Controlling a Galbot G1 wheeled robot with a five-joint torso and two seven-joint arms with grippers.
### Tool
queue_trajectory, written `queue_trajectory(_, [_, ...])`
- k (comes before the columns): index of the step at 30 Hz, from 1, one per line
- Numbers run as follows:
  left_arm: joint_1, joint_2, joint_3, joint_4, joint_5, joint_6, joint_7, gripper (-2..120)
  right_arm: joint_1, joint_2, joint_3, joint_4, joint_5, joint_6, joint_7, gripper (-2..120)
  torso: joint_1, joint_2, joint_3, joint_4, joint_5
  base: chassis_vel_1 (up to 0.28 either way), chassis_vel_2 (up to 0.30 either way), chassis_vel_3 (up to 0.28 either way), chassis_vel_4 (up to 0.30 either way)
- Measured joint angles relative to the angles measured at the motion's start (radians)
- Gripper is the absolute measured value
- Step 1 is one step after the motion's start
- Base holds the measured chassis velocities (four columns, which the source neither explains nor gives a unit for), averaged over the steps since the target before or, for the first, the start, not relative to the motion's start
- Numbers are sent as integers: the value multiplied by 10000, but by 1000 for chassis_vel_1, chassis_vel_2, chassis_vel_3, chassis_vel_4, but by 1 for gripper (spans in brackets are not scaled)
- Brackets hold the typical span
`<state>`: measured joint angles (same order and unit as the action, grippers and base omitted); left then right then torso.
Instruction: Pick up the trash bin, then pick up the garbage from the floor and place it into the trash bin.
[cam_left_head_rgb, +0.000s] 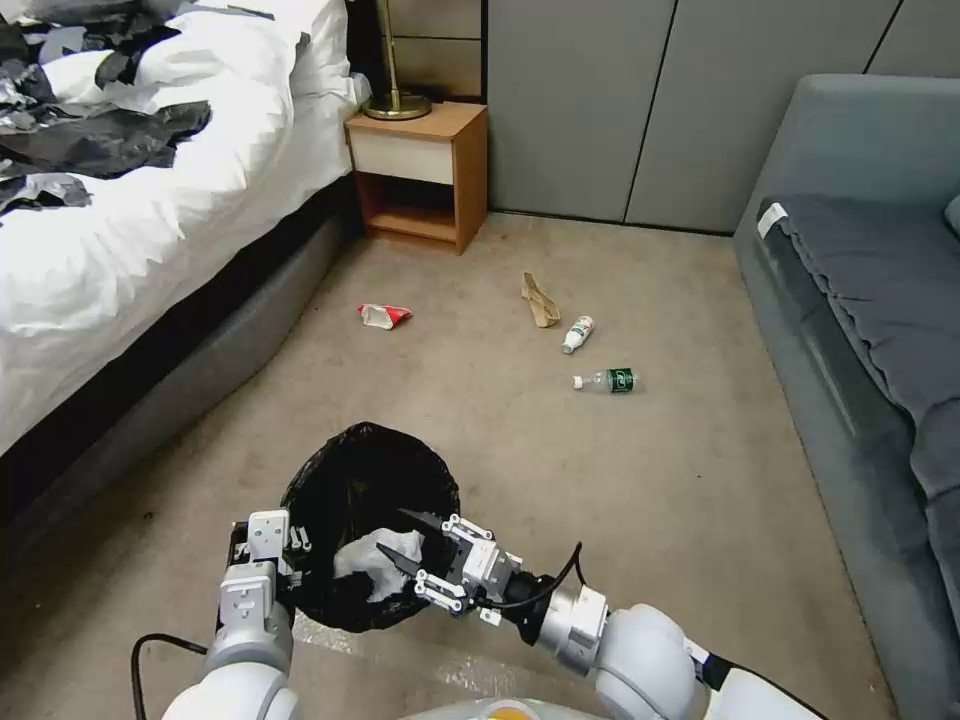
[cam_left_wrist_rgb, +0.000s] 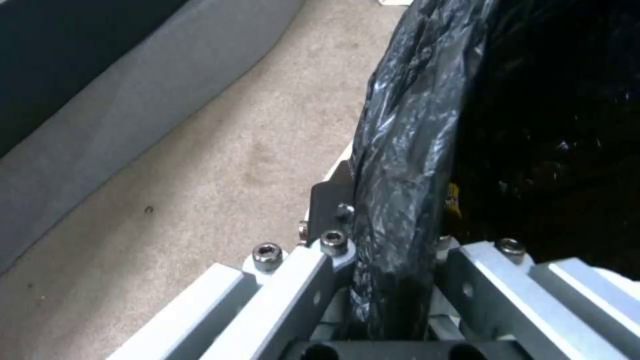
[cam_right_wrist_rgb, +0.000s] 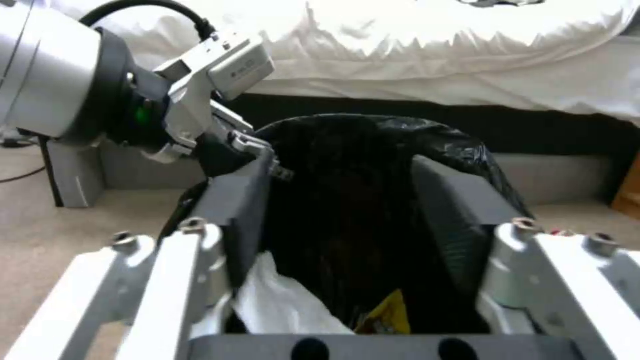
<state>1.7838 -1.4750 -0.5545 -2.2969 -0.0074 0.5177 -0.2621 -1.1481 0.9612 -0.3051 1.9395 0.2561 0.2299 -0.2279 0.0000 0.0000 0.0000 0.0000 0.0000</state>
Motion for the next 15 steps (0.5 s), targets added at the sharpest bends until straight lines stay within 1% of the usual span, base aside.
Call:
queue_trajectory(1, [0,0,0,0,0,0,0,1,0,0,0,0,0,0,0,59,0,0,0,0,0,0,0,0,0])
queue_trajectory(3, [10,-8,13,-9,11,0,0,1,94,-36,-43,2,48,-52,0,67,0,0,0,0,0,0,0,0,0])
queue_trajectory(4, [24,-18,40,-32,26,0,0,1,169,-58,-79,2,97,-97,1,74,0,0,0,0,0,0,0,0,0])
queue_trajectory(5, [24,-18,40,-32,26,0,0,1,169,-58,-79,2,97,-97,1,74,0,0,0,0,0,0,0,0,0])
queue_trajectory(6, [35,-24,61,-44,40,0,0,1,210,-70,-96,4,125,-118,4,77,0,0,0,0,0,0,0,0,0])
queue_trajectory(8, [54,-38,81,-45,65,-3,0,1,270,-79,-105,46,155,-140,16,87,0,0,0,0,0,0,0,0,0])
queue_trajectory(9, [54,-38,81,-45,65,-3,0,1,270,-79,-105,46,155,-140,16,87,0,0,0,0,0,0,0,0,0])
queue_trajectory(10, [59,-41,84,-45,72,-6,0,1,289,-79,-89,93,181,-149,24,91,0,0,0,0,0,0,0,0,0])
queue_trajectory(11, [62,-28,82,-8,83,-24,-1,1,390,-67,171,398,264,-198,128,99,0,0,0,0,1,0,0,0,0])
queue_trajectory(12, [62,-28,82,-8,83,-24,-1,1,390,-67,171,398,264,-198,128,99,0,0,0,0,1,0,0,0,0])
queue_trajectory(15, [27,17,67,88,82,-29,0,1,469,-142,620,960,351,-354,399,100,1,0,0,1,0,0,0,0,0])
